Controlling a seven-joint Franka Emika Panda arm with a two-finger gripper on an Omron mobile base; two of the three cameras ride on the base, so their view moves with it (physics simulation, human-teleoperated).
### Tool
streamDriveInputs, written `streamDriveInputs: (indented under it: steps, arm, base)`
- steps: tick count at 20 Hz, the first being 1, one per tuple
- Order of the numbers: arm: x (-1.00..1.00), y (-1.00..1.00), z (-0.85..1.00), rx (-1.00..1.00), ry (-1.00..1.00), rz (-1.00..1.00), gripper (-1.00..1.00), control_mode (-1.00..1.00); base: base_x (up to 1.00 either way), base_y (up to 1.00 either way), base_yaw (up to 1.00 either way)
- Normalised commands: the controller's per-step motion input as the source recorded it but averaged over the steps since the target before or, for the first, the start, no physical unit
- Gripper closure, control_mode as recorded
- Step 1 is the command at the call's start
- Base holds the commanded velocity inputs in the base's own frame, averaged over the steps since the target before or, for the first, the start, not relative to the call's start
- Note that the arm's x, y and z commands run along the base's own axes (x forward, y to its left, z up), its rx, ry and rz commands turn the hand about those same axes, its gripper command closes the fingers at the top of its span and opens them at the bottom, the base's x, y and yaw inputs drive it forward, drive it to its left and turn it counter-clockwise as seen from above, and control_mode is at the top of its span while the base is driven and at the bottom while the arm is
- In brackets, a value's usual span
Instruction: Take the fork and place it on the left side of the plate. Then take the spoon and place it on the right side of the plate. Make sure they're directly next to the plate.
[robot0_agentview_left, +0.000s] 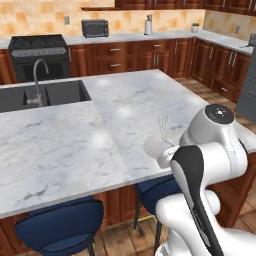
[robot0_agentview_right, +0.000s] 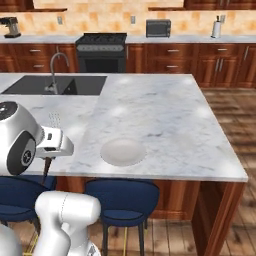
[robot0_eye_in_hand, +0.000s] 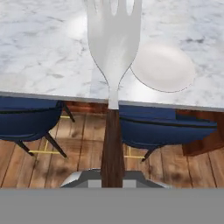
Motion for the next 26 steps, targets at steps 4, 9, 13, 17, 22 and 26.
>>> streamDriveInputs:
  steps: [4,9,13,17,22,26]
  arm:
    - [0.0,0.0,0.0,0.0,0.0,0.0,1.0,1.0]
    - [1.0,0.35,-0.15,0.0,0.31,0.02,1.0,-1.0]
    - [0.98,0.33,-0.59,-0.03,0.35,0.0,1.0,-1.0]
    - [0.67,0.04,-0.72,-0.06,0.2,0.0,1.0,-1.0]
    - [0.41,0.0,-0.6,-0.01,0.02,0.0,1.0,-1.0]
    - [0.3,0.0,-0.63,0.0,-0.01,-0.01,1.0,-1.0]
  base:
    - [0.99,0.35,0.0]
    - [0.0,0.0,0.0]
    - [0.0,0.0,0.0]
    - [0.0,0.0,0.0]
    - [0.0,0.0,0.0]
    - [0.0,0.0,0.0]
